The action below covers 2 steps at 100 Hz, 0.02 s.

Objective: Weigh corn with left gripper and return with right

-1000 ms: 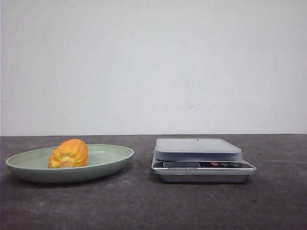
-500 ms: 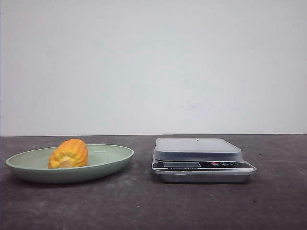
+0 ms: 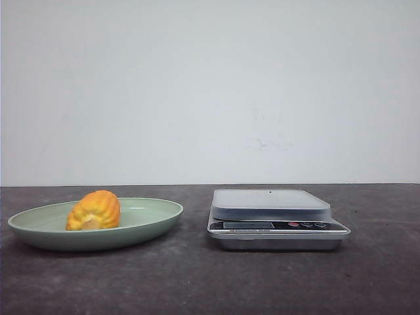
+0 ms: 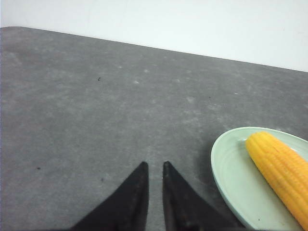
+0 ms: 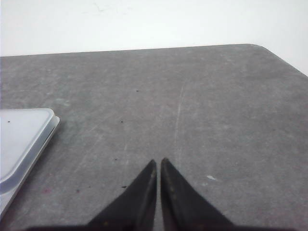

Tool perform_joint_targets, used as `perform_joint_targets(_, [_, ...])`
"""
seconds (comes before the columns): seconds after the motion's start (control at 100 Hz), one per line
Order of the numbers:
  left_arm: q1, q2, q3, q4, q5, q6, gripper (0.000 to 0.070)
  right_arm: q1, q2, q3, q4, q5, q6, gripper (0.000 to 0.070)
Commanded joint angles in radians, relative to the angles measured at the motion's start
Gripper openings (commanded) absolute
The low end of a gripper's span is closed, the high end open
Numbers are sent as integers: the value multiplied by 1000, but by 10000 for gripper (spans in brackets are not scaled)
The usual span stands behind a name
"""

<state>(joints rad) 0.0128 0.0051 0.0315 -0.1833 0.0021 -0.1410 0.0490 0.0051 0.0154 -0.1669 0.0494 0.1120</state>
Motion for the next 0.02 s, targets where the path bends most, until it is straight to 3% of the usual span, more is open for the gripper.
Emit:
perform_joint_targets(0.0, [2, 0, -17, -5, 2, 14, 5, -1, -1, -5, 10, 3, 10, 7])
perform_joint_targets(0.01, [2, 0, -17, -5, 2, 14, 5, -1, -1, -5, 10, 3, 10, 7])
